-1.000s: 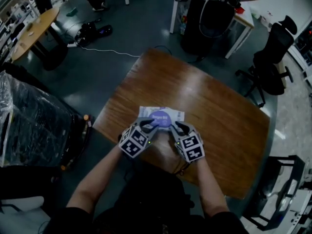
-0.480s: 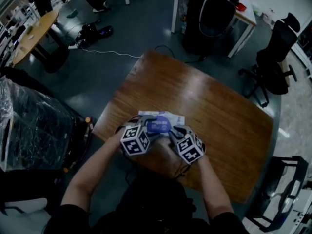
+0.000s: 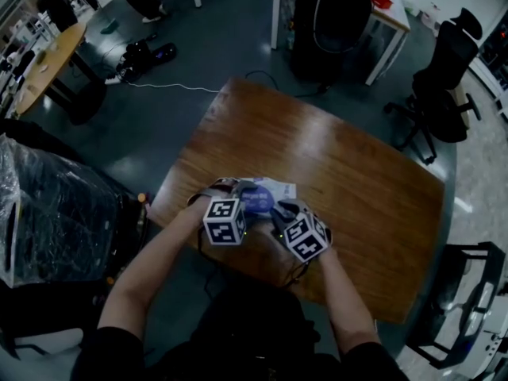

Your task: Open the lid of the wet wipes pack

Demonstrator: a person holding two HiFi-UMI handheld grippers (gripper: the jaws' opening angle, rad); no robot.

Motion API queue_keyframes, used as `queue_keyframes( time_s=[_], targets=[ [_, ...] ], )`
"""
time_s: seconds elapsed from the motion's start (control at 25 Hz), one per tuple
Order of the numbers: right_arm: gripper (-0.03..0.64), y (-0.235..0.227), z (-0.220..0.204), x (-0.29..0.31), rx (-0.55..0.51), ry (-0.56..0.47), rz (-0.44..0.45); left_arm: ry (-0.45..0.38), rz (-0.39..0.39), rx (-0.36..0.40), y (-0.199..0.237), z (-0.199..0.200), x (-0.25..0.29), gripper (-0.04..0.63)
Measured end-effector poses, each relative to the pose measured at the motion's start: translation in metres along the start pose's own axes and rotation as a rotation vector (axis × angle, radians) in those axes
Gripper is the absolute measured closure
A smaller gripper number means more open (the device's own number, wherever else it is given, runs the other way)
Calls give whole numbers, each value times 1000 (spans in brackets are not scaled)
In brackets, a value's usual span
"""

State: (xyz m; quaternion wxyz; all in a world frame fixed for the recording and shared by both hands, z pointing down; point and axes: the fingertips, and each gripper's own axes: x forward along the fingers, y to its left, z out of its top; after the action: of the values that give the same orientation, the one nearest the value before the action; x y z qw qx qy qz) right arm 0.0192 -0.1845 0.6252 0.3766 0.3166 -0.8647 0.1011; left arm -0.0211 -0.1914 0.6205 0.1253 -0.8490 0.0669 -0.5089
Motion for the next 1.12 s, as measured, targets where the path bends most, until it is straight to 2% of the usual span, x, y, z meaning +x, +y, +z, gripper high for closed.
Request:
queue_keyframes(
  time_s=[0.52, 1.0, 1.12],
  targets=[
    [522, 0, 4, -2, 6, -23, -10, -11, -3, -31, 9, 0, -4, 282],
    [522, 1, 5, -1, -4, -29, -1, 18, -3, 66, 4, 3, 1, 287],
    [523, 0, 6, -1, 2, -38, 1, 23, -27, 59, 4, 1, 5, 288]
  ],
)
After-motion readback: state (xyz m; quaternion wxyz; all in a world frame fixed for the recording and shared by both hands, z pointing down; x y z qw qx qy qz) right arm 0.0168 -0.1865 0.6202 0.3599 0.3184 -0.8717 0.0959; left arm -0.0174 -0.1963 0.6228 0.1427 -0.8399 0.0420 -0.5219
